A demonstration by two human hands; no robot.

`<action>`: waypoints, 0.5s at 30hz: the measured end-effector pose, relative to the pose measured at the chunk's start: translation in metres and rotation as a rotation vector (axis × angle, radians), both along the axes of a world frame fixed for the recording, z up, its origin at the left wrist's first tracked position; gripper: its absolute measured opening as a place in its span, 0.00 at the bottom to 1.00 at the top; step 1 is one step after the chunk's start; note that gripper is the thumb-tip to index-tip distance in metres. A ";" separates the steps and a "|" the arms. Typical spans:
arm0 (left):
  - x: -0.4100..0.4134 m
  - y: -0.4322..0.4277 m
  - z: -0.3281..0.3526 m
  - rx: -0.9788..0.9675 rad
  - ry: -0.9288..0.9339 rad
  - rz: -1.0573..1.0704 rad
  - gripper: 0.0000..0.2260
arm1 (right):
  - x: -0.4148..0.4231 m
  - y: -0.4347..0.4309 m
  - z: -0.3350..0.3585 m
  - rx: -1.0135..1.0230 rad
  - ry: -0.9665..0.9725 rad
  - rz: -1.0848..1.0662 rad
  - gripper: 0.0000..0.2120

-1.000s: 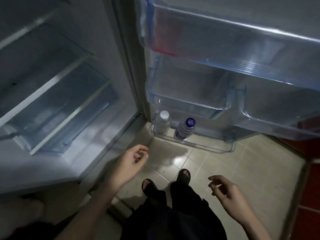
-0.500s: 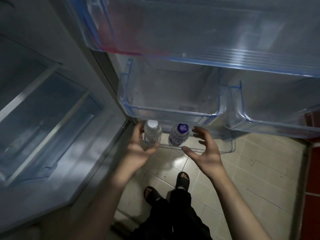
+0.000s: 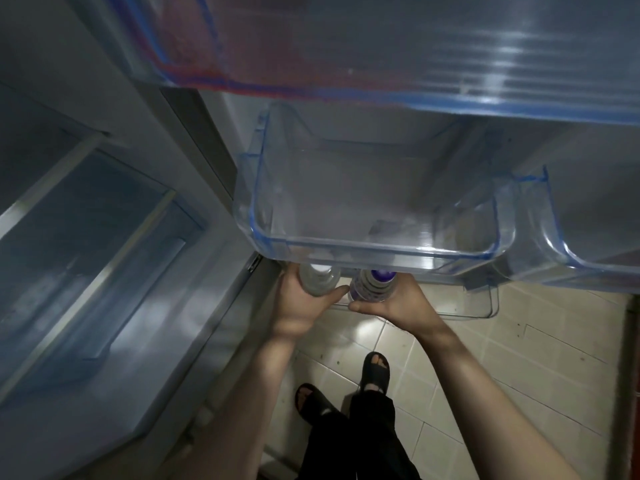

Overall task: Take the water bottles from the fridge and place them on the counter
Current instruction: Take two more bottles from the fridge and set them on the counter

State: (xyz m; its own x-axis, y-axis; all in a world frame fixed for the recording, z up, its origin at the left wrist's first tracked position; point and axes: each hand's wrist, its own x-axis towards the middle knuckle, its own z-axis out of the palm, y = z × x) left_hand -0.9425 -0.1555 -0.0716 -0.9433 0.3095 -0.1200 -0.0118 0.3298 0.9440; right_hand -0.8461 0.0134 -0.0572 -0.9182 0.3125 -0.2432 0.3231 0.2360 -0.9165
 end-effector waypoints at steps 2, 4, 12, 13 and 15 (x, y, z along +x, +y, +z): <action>-0.002 0.003 -0.004 0.024 -0.010 -0.002 0.37 | -0.004 0.003 0.001 -0.007 0.010 0.021 0.26; -0.003 0.006 -0.007 0.010 -0.029 0.017 0.33 | -0.007 0.005 0.004 0.009 0.022 0.039 0.24; 0.001 0.011 0.009 0.077 0.073 0.049 0.23 | -0.008 0.020 0.018 0.120 0.030 0.021 0.16; 0.002 0.010 0.014 0.080 0.105 0.028 0.22 | -0.007 0.021 0.020 0.131 0.030 0.020 0.16; 0.005 0.008 0.026 0.051 0.162 -0.028 0.21 | -0.003 0.025 0.027 0.151 0.041 0.004 0.15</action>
